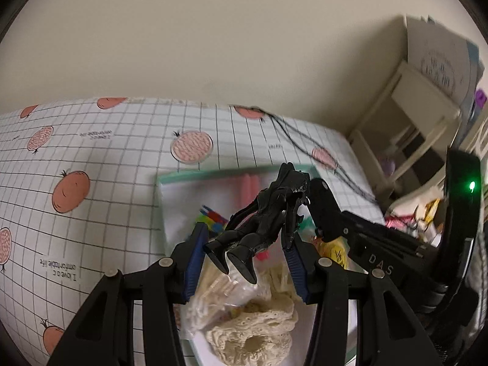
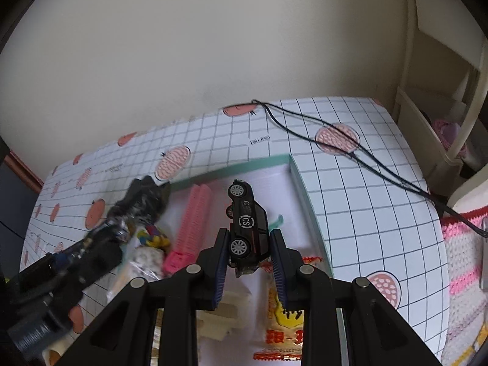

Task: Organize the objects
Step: 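Carry the toy car with the right tool while the left tool carries the figure into the tray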

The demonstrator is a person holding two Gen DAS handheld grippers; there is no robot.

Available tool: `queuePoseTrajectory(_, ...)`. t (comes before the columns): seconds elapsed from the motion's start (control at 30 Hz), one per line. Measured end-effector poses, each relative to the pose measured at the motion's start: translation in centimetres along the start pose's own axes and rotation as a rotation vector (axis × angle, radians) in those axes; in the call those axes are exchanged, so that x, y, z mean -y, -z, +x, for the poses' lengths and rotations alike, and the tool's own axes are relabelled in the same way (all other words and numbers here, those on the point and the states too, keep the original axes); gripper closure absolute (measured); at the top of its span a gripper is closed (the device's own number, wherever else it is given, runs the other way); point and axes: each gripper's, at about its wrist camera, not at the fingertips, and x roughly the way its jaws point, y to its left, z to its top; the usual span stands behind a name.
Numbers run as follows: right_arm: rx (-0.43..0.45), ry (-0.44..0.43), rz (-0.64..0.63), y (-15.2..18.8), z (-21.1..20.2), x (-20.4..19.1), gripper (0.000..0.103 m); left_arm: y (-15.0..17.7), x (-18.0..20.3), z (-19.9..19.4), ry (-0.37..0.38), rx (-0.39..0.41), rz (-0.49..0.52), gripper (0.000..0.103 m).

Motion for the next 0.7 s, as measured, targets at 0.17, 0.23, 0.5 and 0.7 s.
queuePoseTrajectory(0.17,-0.032,-0.001,-0.014,0.5,1.1,-0.2,0.074,1.0,1.4,1.6,-0.030,-0.042,0.040,0.052)
queuePoseTrajectory(0.23,-0.045,0.003,-0.019,0.8,1.5,-0.3,0.074,1.5,1.5,2.1,-0.024,-0.061,0.038,0.052)
queuePoseTrajectory(0.5,-0.066,0.008,-0.023,1.5,2.3,-0.1,0.074,2.1,1.7,2.8,-0.050,-0.071,0.067,0.051)
queuePoseTrajectory(0.7,-0.062,0.007,-0.028,1.4,2.1,-0.3,0.074,1.9,1.6,2.3,-0.034,-0.075,0.066,0.051)
